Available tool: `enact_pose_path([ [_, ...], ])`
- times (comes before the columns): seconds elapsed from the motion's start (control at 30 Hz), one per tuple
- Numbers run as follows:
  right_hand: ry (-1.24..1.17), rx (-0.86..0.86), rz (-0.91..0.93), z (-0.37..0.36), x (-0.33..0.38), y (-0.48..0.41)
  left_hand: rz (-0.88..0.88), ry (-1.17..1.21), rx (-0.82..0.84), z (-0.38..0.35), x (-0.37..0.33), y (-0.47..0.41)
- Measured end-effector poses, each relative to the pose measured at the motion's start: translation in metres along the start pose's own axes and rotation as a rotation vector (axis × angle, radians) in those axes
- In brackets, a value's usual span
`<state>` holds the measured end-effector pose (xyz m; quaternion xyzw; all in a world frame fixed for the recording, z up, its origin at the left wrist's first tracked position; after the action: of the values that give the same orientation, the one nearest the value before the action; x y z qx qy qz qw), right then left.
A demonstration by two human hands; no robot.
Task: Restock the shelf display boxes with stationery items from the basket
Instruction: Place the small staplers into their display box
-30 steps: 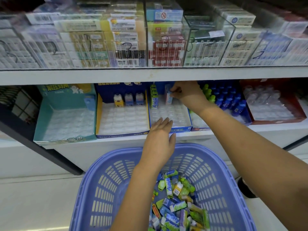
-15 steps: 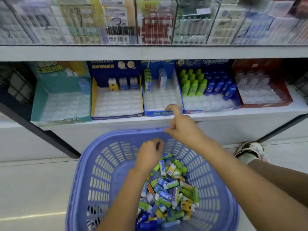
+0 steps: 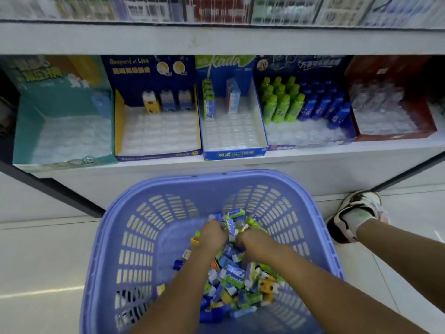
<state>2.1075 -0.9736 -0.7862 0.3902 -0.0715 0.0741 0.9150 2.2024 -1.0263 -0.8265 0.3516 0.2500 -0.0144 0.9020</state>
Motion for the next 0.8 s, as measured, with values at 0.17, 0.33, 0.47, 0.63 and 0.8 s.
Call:
enact_pose_path([
  [0.17, 0.112, 0.059, 0.031, -0.018, 0.000, -0.016, 0.125, 0.047, -0.024, -0.012, -0.003, -0.015],
  [0.33, 0.141, 0.040, 0.038, -0.023, -0.006, -0.021, 0.120, 0.017, -0.022, -0.020, -0.003, -0.013],
  [0.47, -0.074, 0.004, -0.056, 0.004, -0.023, -0.004, 0.102, 0.078, -0.038, -0.019, -0.003, -0.009],
  [0.63, -0.984, -0.031, 0.018, 0.057, -0.027, 0.047, 0.043, 0.394, 0.096, 0.006, -0.012, 0.003],
  [0.8, -1.500, -0.298, 0.386, 0.121, -0.011, 0.095, -0.106, 0.711, 0.227, 0.065, -0.053, 0.043],
])
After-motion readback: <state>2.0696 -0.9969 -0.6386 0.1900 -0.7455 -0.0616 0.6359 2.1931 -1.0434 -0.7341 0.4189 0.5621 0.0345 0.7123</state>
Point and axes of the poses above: each hand's wrist, its own y-axis away from the middle knuckle, its own z-axis out of the back of the hand, x = y × z, the point moved 6 cm from there along -y, towards the middle knuckle, and after that the axes turned 4 degrees about z, right-handed, at the moved point
